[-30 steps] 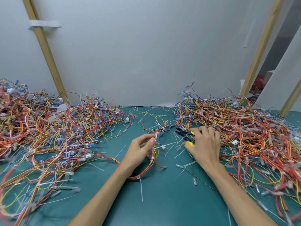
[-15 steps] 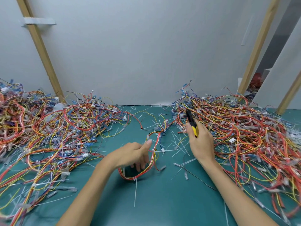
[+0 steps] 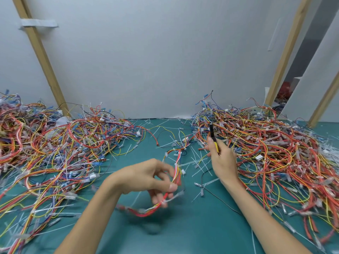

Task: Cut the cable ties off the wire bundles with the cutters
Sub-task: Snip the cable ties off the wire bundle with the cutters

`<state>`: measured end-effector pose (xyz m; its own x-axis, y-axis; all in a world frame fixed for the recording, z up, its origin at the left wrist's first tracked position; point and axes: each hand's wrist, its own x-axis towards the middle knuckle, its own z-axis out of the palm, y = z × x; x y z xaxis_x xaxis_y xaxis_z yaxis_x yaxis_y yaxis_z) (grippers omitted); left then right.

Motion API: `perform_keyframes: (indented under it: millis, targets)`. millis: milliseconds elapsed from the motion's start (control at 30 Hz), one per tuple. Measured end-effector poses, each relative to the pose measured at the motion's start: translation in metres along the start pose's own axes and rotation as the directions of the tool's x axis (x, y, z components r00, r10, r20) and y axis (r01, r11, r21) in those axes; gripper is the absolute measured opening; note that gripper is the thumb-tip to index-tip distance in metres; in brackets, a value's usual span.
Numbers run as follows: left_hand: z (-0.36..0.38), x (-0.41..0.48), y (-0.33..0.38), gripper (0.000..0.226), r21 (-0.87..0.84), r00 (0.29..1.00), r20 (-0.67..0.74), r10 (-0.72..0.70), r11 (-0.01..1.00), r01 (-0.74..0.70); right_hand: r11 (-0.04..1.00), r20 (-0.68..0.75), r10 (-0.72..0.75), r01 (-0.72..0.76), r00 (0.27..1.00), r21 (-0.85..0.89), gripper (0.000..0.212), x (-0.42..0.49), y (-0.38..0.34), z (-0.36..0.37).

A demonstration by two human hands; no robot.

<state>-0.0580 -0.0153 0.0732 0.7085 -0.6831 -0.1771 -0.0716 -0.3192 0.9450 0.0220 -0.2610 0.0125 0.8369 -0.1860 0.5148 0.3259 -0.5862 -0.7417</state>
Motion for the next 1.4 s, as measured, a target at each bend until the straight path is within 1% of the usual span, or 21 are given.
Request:
perform_keyframes:
  millis: [67,100,200,300,367,400,467,533,633,733,800,867,933,1000,1067,1100,1167,1233,1300,1367,1400]
  targets:
    - [0.011,0.009,0.003,0.006,-0.192,0.985,-0.106,0.137,0.969,-0.156,1.0,0.007,-0.01,0.01,1.0,0.004,0.033,0.0,-0.002,0.0]
    - [0.018,0.014,0.005,0.008,-0.308,0.969,-0.173,0.179,0.924,-0.226,1.0,0.01,-0.018,0.018,1.0,0.007,0.032,0.0,-0.003,0.0]
    - [0.037,0.032,0.007,0.017,-0.601,0.909,-0.36,0.21,0.693,-0.398,1.0,0.048,-0.029,0.028,0.998,0.012,0.038,-0.002,-0.006,0.0]
    - [0.048,0.044,0.005,0.013,-0.728,0.861,-0.502,0.082,0.497,-0.472,0.999,0.07,-0.035,0.034,0.997,0.011,0.046,-0.003,-0.006,-0.001]
    - [0.048,0.05,-0.002,0.012,-0.784,0.856,-0.514,-0.045,0.43,-0.448,0.999,0.072,-0.031,0.031,0.997,0.012,0.049,-0.003,-0.006,-0.001]
    - [0.047,0.052,-0.005,0.013,-0.804,0.861,-0.5,-0.095,0.422,-0.42,1.0,0.075,-0.026,0.025,0.997,0.018,0.05,-0.003,-0.007,-0.002]
    - [0.044,0.053,-0.013,0.015,-0.809,0.871,-0.465,-0.156,0.475,-0.347,0.999,0.075,-0.017,0.015,0.997,0.033,0.05,-0.002,-0.008,-0.002]
    - [0.042,0.053,-0.021,0.016,-0.744,0.872,-0.455,-0.181,0.615,-0.261,0.999,0.08,-0.016,0.014,0.997,0.031,0.051,-0.003,-0.008,-0.002]
    - [0.038,0.052,-0.032,0.021,-0.518,0.842,-0.509,-0.18,0.845,-0.132,1.0,0.096,-0.019,0.019,0.995,0.006,0.052,-0.004,-0.009,-0.003]
    - [0.033,0.052,-0.041,0.026,-0.223,0.795,-0.593,-0.13,0.975,-0.007,1.0,0.134,-0.031,0.03,0.99,0.008,0.046,-0.004,-0.008,0.0]
    - [0.029,0.053,-0.045,0.034,-0.038,0.75,-0.658,-0.068,0.998,0.058,0.999,0.157,-0.031,0.032,0.987,-0.003,0.035,-0.004,-0.009,0.002]
    - [0.025,0.053,-0.047,0.035,0.108,0.712,-0.702,-0.004,0.988,0.113,0.998,0.169,-0.04,0.047,0.985,-0.035,0.041,-0.007,-0.009,0.005]
    - [0.022,0.053,-0.051,0.031,0.231,0.708,-0.702,0.078,0.965,0.121,0.997,0.15,-0.028,0.038,0.988,-0.066,0.04,-0.01,-0.011,0.008]
    - [0.022,0.056,-0.056,0.028,0.352,0.71,-0.681,0.178,0.93,0.105,0.997,0.117,0.003,0.006,0.993,-0.078,0.031,-0.012,-0.011,0.009]
    - [0.021,0.058,-0.06,0.027,0.486,0.699,-0.657,0.283,0.867,0.106,0.998,0.086,0.003,0.002,0.996,-0.062,0.021,-0.014,-0.011,0.008]
    - [0.021,0.058,-0.061,0.027,0.519,0.694,-0.648,0.314,0.849,0.101,0.999,0.065,-0.001,0.003,0.998,-0.036,0.022,-0.014,-0.01,0.007]
    - [0.019,0.059,-0.063,0.025,0.506,0.694,-0.645,0.32,0.86,0.073,0.997,0.028,0.035,-0.036,0.999,0.068,0.033,-0.015,-0.008,0.007]
    - [0.017,0.059,-0.064,0.02,0.423,0.699,-0.657,0.283,0.906,0.031,0.981,0.035,0.109,-0.113,0.993,0.156,0.04,-0.014,-0.008,0.005]
    - [0.015,0.059,-0.065,0.017,0.367,0.692,-0.674,0.258,0.93,0.01,0.974,0.069,0.139,-0.149,0.988,0.172,0.04,-0.013,-0.007,0.005]
    - [0.013,0.059,-0.065,0.024,0.338,0.675,-0.698,0.241,0.941,0.013,0.98,0.094,0.122,-0.135,0.988,0.146,0.04,-0.013,-0.007,0.006]
    - [0.013,0.06,-0.065,0.021,0.329,0.67,-0.705,0.235,0.944,0.016,0.982,0.106,0.112,-0.127,0.988,0.141,0.04,-0.013,-0.006,0.006]
